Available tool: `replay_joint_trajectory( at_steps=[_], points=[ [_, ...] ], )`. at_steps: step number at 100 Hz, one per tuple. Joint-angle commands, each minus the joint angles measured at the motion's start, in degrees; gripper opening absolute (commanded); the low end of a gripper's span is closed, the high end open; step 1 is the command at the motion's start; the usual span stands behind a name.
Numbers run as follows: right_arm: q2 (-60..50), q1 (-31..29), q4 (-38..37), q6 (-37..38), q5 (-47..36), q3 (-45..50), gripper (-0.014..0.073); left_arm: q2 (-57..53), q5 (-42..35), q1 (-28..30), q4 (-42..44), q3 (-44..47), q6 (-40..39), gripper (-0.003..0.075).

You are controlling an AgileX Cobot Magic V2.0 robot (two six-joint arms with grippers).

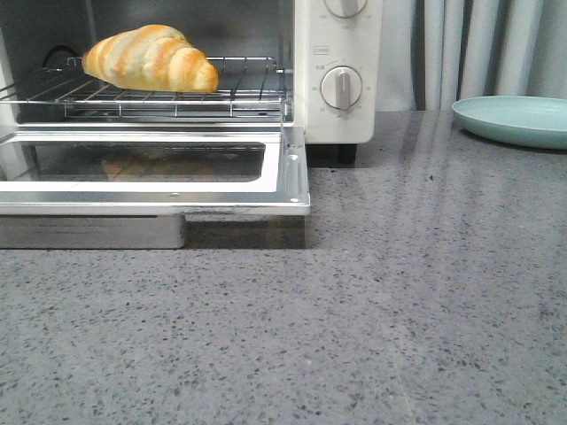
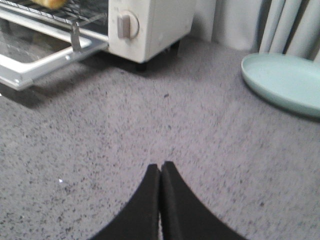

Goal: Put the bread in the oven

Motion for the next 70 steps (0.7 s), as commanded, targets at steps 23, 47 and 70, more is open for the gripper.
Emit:
replay_joint_trajectory(
  at_steps=[23,47,70],
  points=[
    [1.7,-20.8,18.1,-12.1,-24.6,10.0,-0.0069,-1.7,-2.5,0.1,-1.0,1.4,-0.6,-0.0021],
    [1.5,-23.8,18.1,-12.1,-13.7,10.1,-0.0069,-1.7,-2.5,0.1,-1.0,1.4,-0.6,-0.0022],
    [-3.5,-23.8,18.1,-12.1,-7.8,10.1,-0.0069,-1.7,-2.5,0.1,-1.0,1.4,-0.6,-0.0021]
  ],
)
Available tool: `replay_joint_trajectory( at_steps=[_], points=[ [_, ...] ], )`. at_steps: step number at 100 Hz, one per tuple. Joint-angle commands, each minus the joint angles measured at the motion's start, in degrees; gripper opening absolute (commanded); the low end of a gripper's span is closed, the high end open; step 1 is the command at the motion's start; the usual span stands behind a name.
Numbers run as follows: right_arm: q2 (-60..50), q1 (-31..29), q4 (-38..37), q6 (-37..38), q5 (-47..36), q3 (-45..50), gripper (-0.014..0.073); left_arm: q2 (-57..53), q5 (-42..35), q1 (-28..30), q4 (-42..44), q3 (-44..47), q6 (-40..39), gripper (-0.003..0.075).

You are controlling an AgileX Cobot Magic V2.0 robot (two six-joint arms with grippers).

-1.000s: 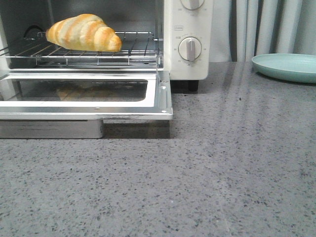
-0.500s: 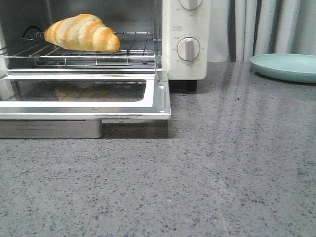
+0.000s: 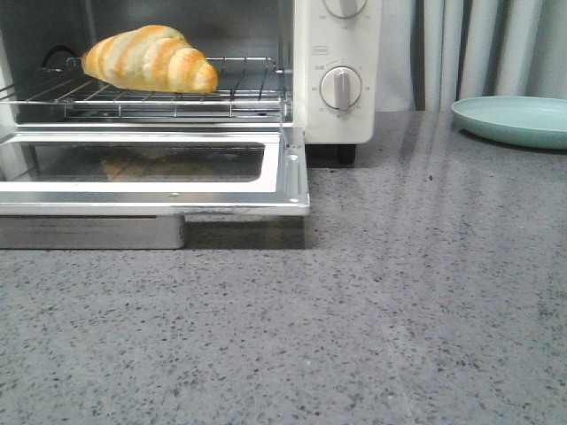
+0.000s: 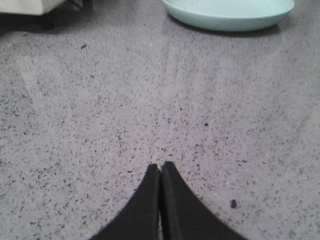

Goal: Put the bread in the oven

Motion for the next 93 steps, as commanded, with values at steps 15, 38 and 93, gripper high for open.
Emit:
replay_joint_trajectory(
  at_steps=[15,38,93],
  points=[
    [-2.5,-0.4,-0.1,-0.7,-1.7,0.7,-0.0069,-1.7,-2.5,0.1,-0.9,1.4,-0.6,-0.0021],
    [-2.5,-0.4,-0.1,-0.7,-1.8,0.7,-0.0069,-1.7,-2.5,0.1,-0.9,1.4,-0.6,-0.0021],
    [-2.5,-0.4,-0.1,-0.7,-1.8,0.7,-0.0069,-1.7,-2.5,0.1,-0.9,1.4,-0.6,-0.0021]
  ],
)
